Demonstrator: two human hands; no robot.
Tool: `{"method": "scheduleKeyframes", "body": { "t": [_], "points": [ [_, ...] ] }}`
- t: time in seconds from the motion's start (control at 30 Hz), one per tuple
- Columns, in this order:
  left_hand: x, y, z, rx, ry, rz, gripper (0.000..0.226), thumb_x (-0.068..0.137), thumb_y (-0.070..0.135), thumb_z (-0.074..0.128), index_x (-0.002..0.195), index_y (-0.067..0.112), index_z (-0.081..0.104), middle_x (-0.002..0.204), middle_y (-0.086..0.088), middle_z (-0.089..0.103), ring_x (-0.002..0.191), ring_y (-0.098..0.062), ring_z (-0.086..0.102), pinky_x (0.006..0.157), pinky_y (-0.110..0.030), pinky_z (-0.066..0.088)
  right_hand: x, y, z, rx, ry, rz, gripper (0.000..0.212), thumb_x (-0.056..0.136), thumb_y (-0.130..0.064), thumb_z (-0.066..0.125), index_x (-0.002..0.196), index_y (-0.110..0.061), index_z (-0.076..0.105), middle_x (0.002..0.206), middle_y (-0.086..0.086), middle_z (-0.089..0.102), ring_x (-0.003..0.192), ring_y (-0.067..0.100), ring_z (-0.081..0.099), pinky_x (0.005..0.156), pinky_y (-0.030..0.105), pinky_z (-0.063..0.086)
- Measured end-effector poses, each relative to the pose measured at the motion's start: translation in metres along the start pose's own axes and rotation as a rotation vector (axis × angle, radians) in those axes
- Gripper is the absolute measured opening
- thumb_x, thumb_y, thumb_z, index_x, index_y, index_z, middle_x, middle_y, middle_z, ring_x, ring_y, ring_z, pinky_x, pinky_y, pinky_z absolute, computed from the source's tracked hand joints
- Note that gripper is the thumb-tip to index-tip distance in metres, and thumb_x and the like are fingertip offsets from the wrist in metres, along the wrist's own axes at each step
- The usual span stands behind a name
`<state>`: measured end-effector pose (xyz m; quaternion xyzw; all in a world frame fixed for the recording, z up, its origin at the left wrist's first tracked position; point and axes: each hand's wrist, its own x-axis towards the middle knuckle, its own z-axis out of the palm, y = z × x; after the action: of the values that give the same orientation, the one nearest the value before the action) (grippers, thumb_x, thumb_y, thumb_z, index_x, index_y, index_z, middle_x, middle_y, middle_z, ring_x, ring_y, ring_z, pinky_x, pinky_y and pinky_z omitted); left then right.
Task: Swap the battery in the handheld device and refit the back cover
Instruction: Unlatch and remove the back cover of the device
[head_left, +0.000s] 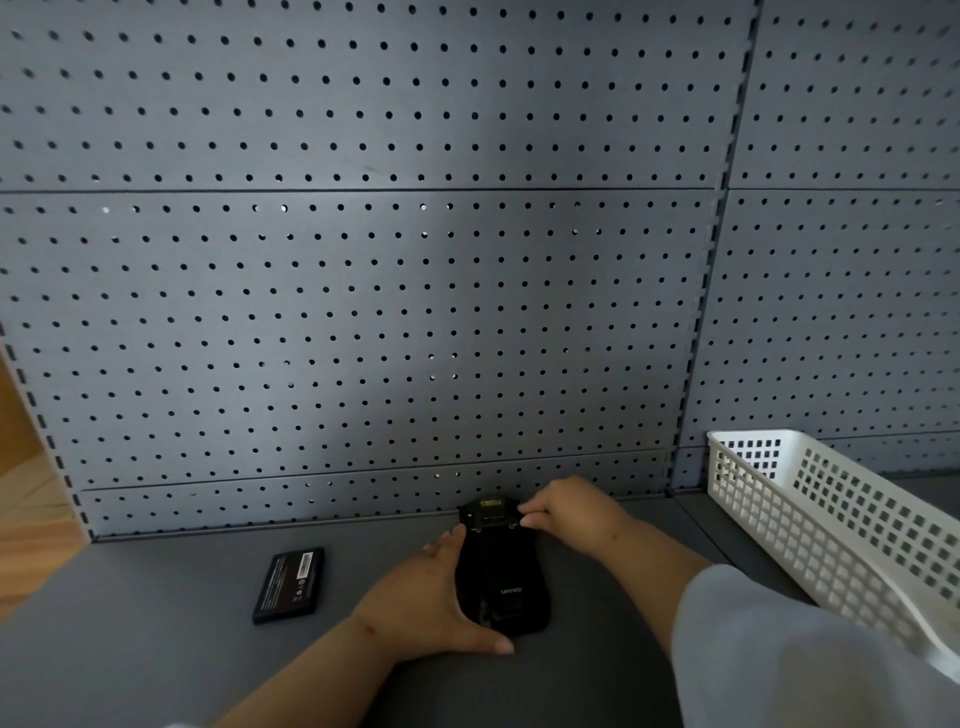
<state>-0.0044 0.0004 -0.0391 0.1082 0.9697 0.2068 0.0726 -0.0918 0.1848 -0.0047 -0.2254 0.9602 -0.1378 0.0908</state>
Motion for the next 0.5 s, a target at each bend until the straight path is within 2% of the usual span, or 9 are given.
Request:
{"method": "scheduleKeyframes", "body": {
  "t": [0.23, 0.37, 0.4, 0.43, 0.47, 0.5],
  "points": [
    [-0.0012, -0.0003, -0.0009, 0.005, 0.023, 0.017, 0.149, 0.021, 0.09, 0.039, 0.146, 0.018, 0.0, 0.155, -0.002, 0.019, 0.14, -0.013, 0.023, 0.111, -0.022, 0.02, 0.0049, -0.0022, -0.0065, -0.235, -0.064, -0.052, 0.039, 0.096, -0.023, 0.044, 0.132, -0.008, 0.048, 0.142, 0.01, 0.048, 0.131, 0.026, 0.043, 0.109, 0.035, 0.033],
    [-0.003, 0.0021, -0.0016, 0.007, 0.029, 0.019, 0.148, 0.022, 0.088, 0.038, 0.146, 0.017, -0.001, 0.155, -0.003, 0.018, 0.14, -0.013, 0.022, 0.111, -0.021, 0.018, 0.0068, -0.0025, -0.0073, -0.331, -0.087, -0.076, 0.035, 0.097, -0.023, 0.042, 0.123, -0.006, 0.057, 0.131, 0.014, 0.058, 0.12, 0.03, 0.052, 0.1, 0.038, 0.041],
    [-0.0035, 0.0026, -0.0018, 0.007, 0.028, 0.02, 0.148, 0.022, 0.088, 0.038, 0.146, 0.017, -0.001, 0.155, -0.003, 0.018, 0.14, -0.014, 0.021, 0.111, -0.021, 0.018, 0.0075, -0.0021, -0.0064, -0.345, -0.085, -0.08, 0.03, 0.097, -0.022, 0.041, 0.112, -0.008, 0.063, 0.125, 0.016, 0.061, 0.113, 0.03, 0.056, 0.093, 0.037, 0.044],
    [-0.0041, 0.0029, -0.0021, 0.005, 0.026, 0.022, 0.148, 0.022, 0.088, 0.038, 0.146, 0.017, -0.001, 0.155, -0.003, 0.018, 0.14, -0.014, 0.021, 0.111, -0.021, 0.018, 0.0084, -0.0007, -0.0048, -0.377, -0.076, -0.093, 0.027, 0.097, -0.021, 0.04, 0.09, -0.014, 0.066, 0.111, 0.018, 0.065, 0.101, 0.027, 0.057, 0.081, 0.033, 0.045],
    [-0.0044, 0.0031, -0.0023, 0.003, 0.025, 0.023, 0.147, 0.022, 0.088, 0.038, 0.146, 0.017, -0.001, 0.155, -0.003, 0.018, 0.14, -0.014, 0.021, 0.111, -0.021, 0.018, 0.0084, 0.0, -0.0036, -0.413, -0.052, -0.112, 0.034, 0.098, -0.019, 0.039, 0.067, -0.022, 0.053, 0.088, 0.016, 0.063, 0.088, 0.023, 0.054, 0.066, 0.03, 0.039],
    [-0.0045, 0.0033, -0.0025, 0.001, 0.022, 0.024, 0.147, 0.023, 0.088, 0.038, 0.146, 0.017, -0.001, 0.155, -0.003, 0.018, 0.14, -0.014, 0.021, 0.111, -0.021, 0.018, 0.0083, -0.0001, -0.0034, -0.44, -0.029, -0.131, 0.043, 0.097, -0.017, 0.039, 0.056, -0.025, 0.035, 0.068, 0.007, 0.05, 0.081, 0.021, 0.047, 0.057, 0.029, 0.031]
  ]
}}
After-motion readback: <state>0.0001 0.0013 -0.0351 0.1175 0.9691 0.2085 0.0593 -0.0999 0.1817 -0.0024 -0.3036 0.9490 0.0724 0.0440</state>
